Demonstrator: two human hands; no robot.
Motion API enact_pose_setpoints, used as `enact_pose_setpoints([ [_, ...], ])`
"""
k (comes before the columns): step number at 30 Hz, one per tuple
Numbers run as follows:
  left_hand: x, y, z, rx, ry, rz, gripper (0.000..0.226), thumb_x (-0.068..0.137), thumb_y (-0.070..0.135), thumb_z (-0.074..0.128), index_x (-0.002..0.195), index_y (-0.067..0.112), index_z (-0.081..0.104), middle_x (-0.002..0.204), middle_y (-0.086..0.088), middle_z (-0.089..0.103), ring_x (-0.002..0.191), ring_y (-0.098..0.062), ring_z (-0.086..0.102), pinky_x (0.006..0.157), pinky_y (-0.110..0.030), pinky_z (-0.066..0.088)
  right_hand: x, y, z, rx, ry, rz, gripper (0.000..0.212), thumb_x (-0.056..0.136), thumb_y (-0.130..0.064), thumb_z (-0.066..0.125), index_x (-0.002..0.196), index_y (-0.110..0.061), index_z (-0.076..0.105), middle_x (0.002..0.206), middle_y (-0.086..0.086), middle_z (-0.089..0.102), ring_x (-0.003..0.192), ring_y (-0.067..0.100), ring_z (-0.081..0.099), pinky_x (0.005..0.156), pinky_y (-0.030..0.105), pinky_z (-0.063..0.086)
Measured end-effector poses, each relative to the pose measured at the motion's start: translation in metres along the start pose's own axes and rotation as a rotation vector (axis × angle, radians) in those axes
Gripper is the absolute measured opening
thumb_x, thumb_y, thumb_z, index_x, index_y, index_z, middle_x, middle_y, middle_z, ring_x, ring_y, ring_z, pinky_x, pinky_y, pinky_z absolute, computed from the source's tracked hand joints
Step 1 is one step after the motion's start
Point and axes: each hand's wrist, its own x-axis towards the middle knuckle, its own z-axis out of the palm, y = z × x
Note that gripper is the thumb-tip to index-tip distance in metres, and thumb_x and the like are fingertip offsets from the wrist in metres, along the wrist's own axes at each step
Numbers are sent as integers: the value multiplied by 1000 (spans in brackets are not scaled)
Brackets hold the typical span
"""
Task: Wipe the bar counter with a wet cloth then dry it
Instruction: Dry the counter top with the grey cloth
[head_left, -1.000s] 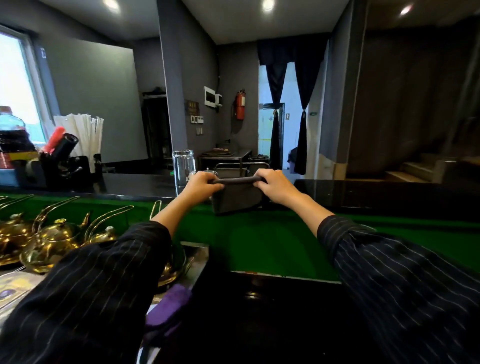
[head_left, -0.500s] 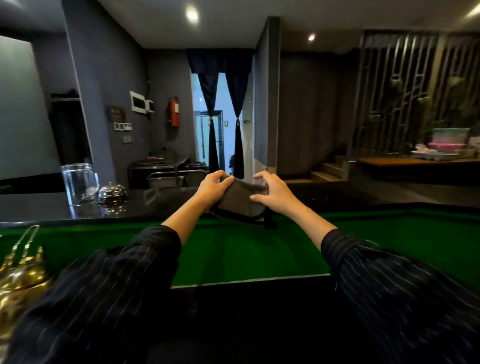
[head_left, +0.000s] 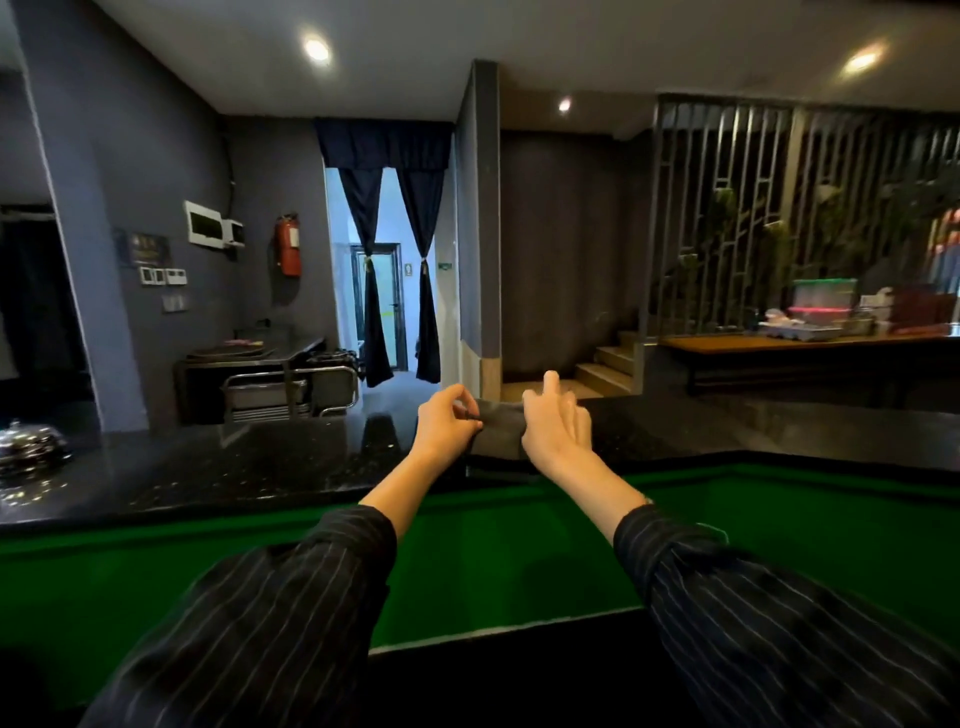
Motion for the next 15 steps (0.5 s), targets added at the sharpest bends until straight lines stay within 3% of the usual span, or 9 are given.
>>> enact_pose_setpoints([
  [3, 17, -2, 24, 27, -29, 44, 22, 79, -6, 60, 71, 13, 69, 80, -4, 69, 80, -11, 61, 88, -26, 49, 1, 12, 10, -46, -78, 93, 34, 89, -14, 61, 121, -7, 55, 139, 14, 32, 116, 37, 47, 87, 41, 46],
  [6, 31, 3, 43, 48, -173, 78, 25, 84, -7, 55, 87, 6, 76, 91, -6, 71, 85, -10, 61, 86, -21, 46, -1, 22, 20, -222, -46, 91, 29, 91, -19, 57, 118, -10, 60, 131, 12, 41, 117, 37, 42, 93, 47, 40],
  [9, 48, 12, 55, -98, -287, 22, 33, 83, -14, 48, 100, 1, 72, 90, -9, 70, 85, -14, 63, 80, -22, 53, 5, 29, 25, -145, 133, -119, 33, 93, -31, 53, 117, -11, 60, 126, 12, 48, 122, 37, 41, 104, 59, 29],
  [11, 56, 19, 60, -223, -348, -32, 37, 82, -16, 44, 106, 1, 67, 84, -6, 67, 74, -13, 62, 60, -14, 52, 8, 36, 29, -33, 189, -279, 44, 89, -44, 52, 115, -9, 56, 126, 12, 51, 123, 34, 42, 105, 57, 31],
  [13, 64, 26, 65, -296, -430, -65, 35, 85, -12, 47, 109, 8, 63, 86, -5, 66, 70, -9, 59, 52, -10, 46, 5, 46, 33, 18, 157, -337, 52, 89, -54, 46, 114, -10, 54, 128, 13, 49, 123, 33, 41, 106, 53, 32],
  [15, 71, 32, 71, -323, -511, -99, 37, 86, -10, 50, 113, 13, 61, 94, -6, 64, 77, -10, 60, 56, -12, 47, -2, 56, 39, 28, 64, -353, 62, 88, -60, 35, 119, -10, 51, 133, 14, 45, 129, 34, 36, 111, 51, 27],
])
